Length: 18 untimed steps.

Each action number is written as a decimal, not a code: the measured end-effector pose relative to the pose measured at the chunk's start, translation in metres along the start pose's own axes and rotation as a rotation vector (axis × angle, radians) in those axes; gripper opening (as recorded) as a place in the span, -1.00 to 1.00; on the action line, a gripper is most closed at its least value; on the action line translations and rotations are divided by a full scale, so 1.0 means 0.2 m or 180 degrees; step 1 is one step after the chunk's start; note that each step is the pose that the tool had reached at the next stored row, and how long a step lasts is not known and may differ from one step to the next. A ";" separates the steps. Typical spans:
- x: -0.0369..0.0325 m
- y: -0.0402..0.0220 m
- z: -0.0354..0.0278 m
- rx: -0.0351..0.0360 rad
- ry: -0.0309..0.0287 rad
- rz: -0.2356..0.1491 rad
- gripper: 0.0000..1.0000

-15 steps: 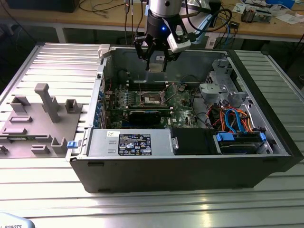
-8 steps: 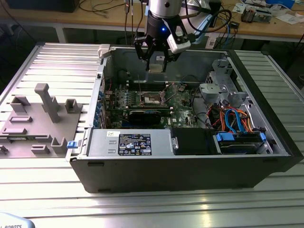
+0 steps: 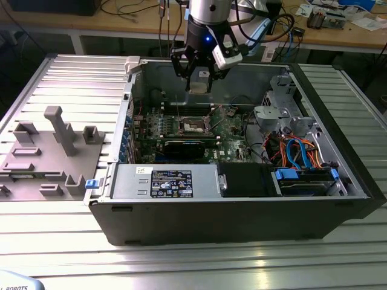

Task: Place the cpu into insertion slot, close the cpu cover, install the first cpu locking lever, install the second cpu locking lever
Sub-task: 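Place the cpu into insertion slot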

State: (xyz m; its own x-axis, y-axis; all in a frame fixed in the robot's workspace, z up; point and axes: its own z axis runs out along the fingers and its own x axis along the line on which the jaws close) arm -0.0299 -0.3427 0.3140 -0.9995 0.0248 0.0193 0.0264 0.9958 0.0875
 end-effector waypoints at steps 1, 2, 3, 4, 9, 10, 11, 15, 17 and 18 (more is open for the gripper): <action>0.000 0.000 0.001 0.0000 0.0000 0.0000 0.09; 0.000 0.000 0.002 0.0000 0.0000 0.0000 0.09; 0.000 0.000 0.003 0.0000 0.0000 0.0000 0.09; 0.000 0.000 0.004 0.0000 0.0000 0.0000 0.09; 0.000 -0.001 0.008 0.0000 0.0000 0.0000 0.09; 0.000 -0.001 0.008 0.0000 0.0000 0.0000 0.09; 0.000 -0.001 0.010 0.0000 0.0000 0.0000 0.09; 0.000 -0.001 0.015 0.0000 0.0000 0.0000 0.09; 0.000 -0.001 0.016 0.0000 0.0000 0.0000 0.09; 0.000 -0.002 0.018 0.0000 0.0000 0.0000 0.09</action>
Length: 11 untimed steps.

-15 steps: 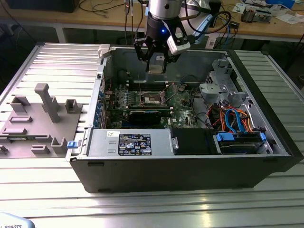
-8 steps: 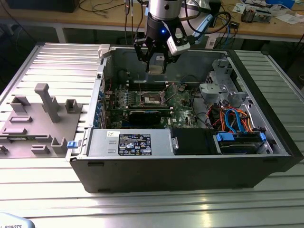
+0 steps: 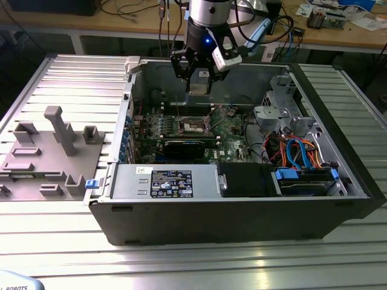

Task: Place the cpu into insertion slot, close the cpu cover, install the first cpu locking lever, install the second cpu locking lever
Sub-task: 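Place the cpu into insertion slot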

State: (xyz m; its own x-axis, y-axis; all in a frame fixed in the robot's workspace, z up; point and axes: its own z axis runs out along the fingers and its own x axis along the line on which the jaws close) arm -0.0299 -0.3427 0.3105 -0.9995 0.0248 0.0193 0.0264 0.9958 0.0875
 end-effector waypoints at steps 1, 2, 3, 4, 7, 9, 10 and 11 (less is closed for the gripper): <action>0.000 0.000 0.001 0.0000 0.0000 0.0000 0.09; 0.000 0.000 0.001 0.0000 0.0000 0.0000 0.09; 0.000 0.000 0.002 0.0000 0.0000 0.0000 0.09; 0.000 0.000 0.003 0.0000 0.0000 0.0000 0.09; 0.000 -0.001 0.006 0.0000 0.0000 0.0000 0.09; 0.000 -0.002 0.019 0.0000 0.0000 0.0000 0.09; 0.000 -0.002 0.019 0.0000 0.0000 0.0000 0.09; 0.000 -0.002 0.020 0.0000 0.0000 0.0000 0.09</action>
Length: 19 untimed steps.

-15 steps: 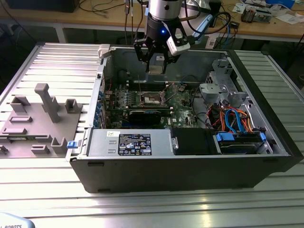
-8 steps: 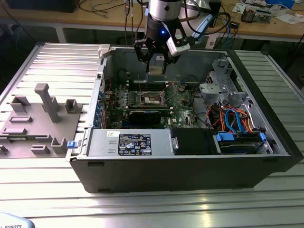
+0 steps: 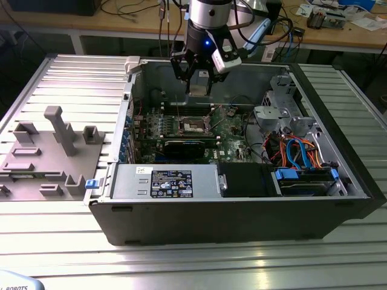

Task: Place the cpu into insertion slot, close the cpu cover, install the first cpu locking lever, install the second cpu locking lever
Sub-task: 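Place the cpu into insertion slot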

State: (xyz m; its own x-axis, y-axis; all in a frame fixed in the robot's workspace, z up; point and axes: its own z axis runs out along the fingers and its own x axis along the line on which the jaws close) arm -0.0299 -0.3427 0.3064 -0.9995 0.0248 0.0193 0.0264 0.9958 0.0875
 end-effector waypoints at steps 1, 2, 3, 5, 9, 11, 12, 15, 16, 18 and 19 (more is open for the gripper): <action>0.000 0.000 0.001 0.0000 0.0000 0.0000 0.09; 0.000 0.000 0.002 0.0000 0.0000 0.0000 0.09; 0.000 0.000 0.004 0.0000 0.0000 0.0000 0.09; 0.000 -0.001 0.006 0.0000 0.0000 0.0000 0.09; 0.001 -0.001 0.010 0.0000 0.0000 0.0000 0.09; 0.001 -0.001 0.011 0.0000 0.0000 0.0000 0.09; 0.001 -0.001 0.012 0.0000 0.0000 0.0000 0.09; 0.002 -0.001 0.015 0.0000 0.0000 0.0000 0.09; 0.002 -0.001 0.016 0.0000 0.0000 0.0000 0.09; 0.002 -0.002 0.018 0.0000 0.0000 0.0000 0.09; 0.003 -0.002 0.019 0.0000 0.0000 0.0000 0.09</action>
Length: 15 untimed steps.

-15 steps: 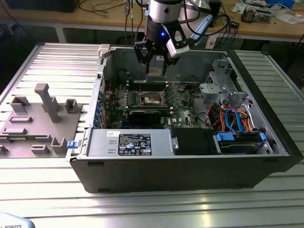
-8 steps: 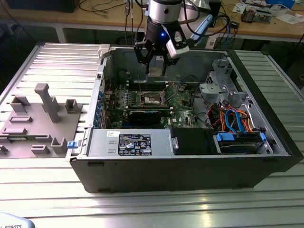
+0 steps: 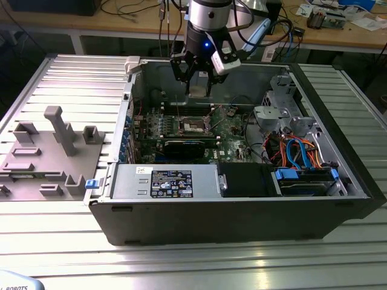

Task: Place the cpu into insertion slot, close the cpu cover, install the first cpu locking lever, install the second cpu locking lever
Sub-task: 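Place the cpu into insertion slot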

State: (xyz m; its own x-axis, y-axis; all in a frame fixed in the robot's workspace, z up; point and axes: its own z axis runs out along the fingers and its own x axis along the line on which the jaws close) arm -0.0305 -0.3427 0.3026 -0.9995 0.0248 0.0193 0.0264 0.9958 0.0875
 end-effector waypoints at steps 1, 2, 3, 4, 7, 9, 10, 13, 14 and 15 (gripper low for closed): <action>0.000 0.000 0.001 0.0000 0.0000 0.0000 0.09; 0.000 0.000 0.001 0.0000 0.0000 0.0000 0.09; 0.001 0.000 0.002 0.0000 0.0000 0.0000 0.09; 0.001 0.000 0.003 0.0000 0.0000 0.0000 0.09; 0.001 0.000 0.006 0.0000 0.0000 0.0000 0.09; 0.002 -0.001 0.014 0.0000 0.0000 0.0000 0.09; 0.002 -0.001 0.016 0.0000 0.0000 0.0000 0.09; 0.002 -0.002 0.018 0.0000 0.0000 0.0005 0.09; 0.002 -0.002 0.018 0.0000 -0.0001 0.0011 0.09; 0.002 -0.002 0.018 0.0000 -0.0001 0.0018 0.09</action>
State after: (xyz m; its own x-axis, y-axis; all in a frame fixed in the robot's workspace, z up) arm -0.0309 -0.3427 0.2991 -0.9993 0.0306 0.0193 0.0321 0.9957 0.0874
